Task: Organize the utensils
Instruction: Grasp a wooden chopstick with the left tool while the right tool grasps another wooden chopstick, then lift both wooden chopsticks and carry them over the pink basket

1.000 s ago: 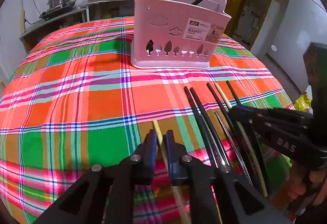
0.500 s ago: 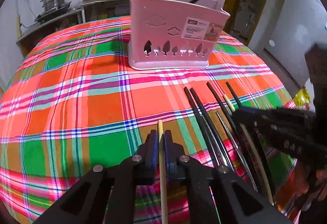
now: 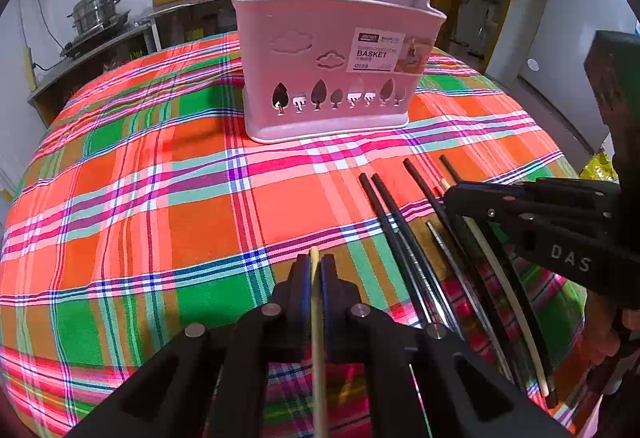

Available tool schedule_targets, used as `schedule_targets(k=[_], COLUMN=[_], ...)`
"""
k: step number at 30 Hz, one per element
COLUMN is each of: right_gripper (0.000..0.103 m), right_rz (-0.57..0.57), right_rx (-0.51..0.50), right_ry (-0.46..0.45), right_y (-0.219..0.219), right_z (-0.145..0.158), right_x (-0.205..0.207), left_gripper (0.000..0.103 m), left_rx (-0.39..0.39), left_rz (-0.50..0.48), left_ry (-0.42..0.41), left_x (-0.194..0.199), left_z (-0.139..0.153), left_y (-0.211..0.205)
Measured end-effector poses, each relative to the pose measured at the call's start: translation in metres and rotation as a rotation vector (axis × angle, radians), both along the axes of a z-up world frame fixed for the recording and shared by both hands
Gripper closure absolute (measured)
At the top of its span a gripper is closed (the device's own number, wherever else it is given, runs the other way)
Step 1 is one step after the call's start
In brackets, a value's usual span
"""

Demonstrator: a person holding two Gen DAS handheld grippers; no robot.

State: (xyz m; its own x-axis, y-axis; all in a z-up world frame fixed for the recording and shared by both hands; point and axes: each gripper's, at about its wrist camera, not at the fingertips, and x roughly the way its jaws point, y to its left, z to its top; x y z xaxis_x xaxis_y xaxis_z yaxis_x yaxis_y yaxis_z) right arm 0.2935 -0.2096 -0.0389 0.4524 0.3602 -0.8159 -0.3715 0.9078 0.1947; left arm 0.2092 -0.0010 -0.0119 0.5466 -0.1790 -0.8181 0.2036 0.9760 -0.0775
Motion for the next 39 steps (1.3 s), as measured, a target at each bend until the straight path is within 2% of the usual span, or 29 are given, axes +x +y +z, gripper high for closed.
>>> schedule_targets(k=[5,17,22,28,39], right_gripper=[0.097,0.098,0.098,0.098,0.098], right_rz=[0.011,0.019,0.009,-0.005,-0.015], right_rx=[0.043,0.143,0.164,0.179,0.215], right_ry=[-0.047,-0.232,-0.314,-0.347,-0.396], right_y=[-0.005,-0.017,-0.025,-0.029,-0.028], right_z=[0.022,0.105,0.136,0.147,0.156], right_x=[-0.009,-0.034,-0.045,-0.047,-0.047], left_gripper=[0.098,0.098,0.098,0.098,0.098], left_rx=[-0.042,-0.076,-0.073,-0.086,-0.11], left_rz=[-0.003,-0.036,-0.031,-0.02,-0.026], left_ry=[-0.032,-0.221,-0.284,-0.306,-0.286], left_x=[-0.006,-0.017,-0.019,-0.018,-0.011], left_z=[0.022,0.123,0.152,0.167,0.174], left_y=[0.004,0.007,0.01,0.016,0.018])
